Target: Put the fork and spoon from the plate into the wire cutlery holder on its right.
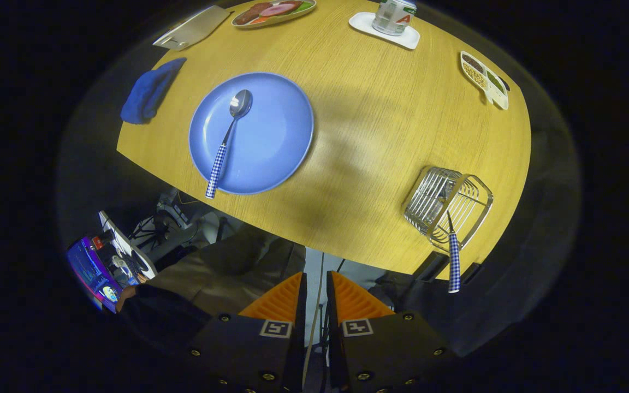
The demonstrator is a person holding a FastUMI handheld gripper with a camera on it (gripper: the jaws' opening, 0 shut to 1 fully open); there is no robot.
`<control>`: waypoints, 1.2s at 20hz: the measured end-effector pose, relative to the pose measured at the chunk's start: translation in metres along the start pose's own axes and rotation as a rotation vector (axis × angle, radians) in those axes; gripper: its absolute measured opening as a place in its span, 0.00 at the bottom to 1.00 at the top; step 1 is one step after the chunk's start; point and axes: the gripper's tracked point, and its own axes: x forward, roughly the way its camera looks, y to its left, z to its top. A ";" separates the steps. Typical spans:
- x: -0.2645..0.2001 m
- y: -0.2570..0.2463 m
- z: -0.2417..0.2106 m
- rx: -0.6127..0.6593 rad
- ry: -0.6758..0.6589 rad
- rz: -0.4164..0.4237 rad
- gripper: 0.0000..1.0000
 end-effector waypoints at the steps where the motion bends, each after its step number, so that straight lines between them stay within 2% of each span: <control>1: 0.003 0.005 0.008 -0.005 -0.013 -0.006 0.19; 7: 0.022 0.066 0.034 -0.059 -0.036 0.035 0.19; 10: 0.030 0.092 0.043 -0.045 -0.049 0.068 0.19; 18: 0.034 0.127 0.090 0.005 -0.119 0.109 0.19; 24: 0.059 0.142 0.110 0.034 -0.109 0.104 0.19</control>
